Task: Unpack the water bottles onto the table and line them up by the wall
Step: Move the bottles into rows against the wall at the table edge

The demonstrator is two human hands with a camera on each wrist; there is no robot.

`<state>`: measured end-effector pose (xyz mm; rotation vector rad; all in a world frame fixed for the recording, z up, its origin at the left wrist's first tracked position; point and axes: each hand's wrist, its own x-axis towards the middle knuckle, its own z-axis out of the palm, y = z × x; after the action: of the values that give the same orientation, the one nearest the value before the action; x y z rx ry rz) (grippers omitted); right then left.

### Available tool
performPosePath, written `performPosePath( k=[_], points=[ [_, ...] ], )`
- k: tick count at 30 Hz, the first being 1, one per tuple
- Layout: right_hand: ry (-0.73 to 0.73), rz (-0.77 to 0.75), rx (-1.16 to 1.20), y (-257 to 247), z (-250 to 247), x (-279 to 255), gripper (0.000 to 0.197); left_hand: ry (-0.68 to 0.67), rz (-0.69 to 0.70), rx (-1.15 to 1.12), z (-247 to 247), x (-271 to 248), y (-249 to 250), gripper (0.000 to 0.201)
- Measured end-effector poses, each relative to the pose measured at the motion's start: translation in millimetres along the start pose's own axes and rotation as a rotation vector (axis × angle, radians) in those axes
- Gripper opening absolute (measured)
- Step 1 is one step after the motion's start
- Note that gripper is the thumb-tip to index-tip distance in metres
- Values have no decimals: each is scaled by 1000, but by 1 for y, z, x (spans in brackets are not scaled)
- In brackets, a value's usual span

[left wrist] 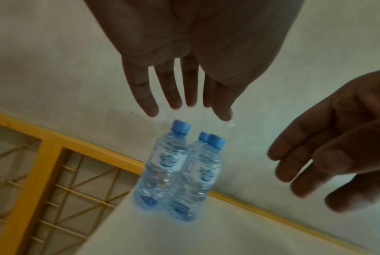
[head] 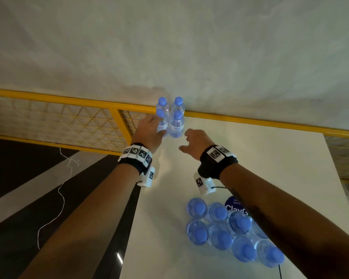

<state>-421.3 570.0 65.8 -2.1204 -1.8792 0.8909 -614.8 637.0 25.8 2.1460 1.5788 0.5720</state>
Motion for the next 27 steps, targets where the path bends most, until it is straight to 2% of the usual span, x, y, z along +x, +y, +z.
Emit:
performPosePath(
  k=[2, 5, 8, 11, 14, 17, 22, 27],
  points=[
    [-60, -57, -26, 0, 3, -35, 56, -103, 24, -103, -1, -36, 20, 32],
    [-174, -156, -145, -3, 1, -89, 37, -323, 119, -211, 2, -89, 47, 23],
    [-283, -149, -258, -4, 2, -139, 32, -506, 141, -270, 7, -130, 64, 20],
    [-294, -147, -297, 3, 18, -173, 30, -592, 137, -257, 17, -159, 70, 27],
    [-308, -151, -346, 6, 35, -199, 12, -642, 223, -152, 25, -177, 76, 40],
    [-273, -129, -400, 4, 49, -223, 10, -675, 293, -36, 30, -189, 83, 41],
    [-176, -106, -568, 9, 83, -245, 28, -597, 180, 51, 38, -201, 96, 24],
    [-126, -136, -571, 11, 77, -243, 35, -493, 144, 149, 38, -195, 98, 23]
  ],
)
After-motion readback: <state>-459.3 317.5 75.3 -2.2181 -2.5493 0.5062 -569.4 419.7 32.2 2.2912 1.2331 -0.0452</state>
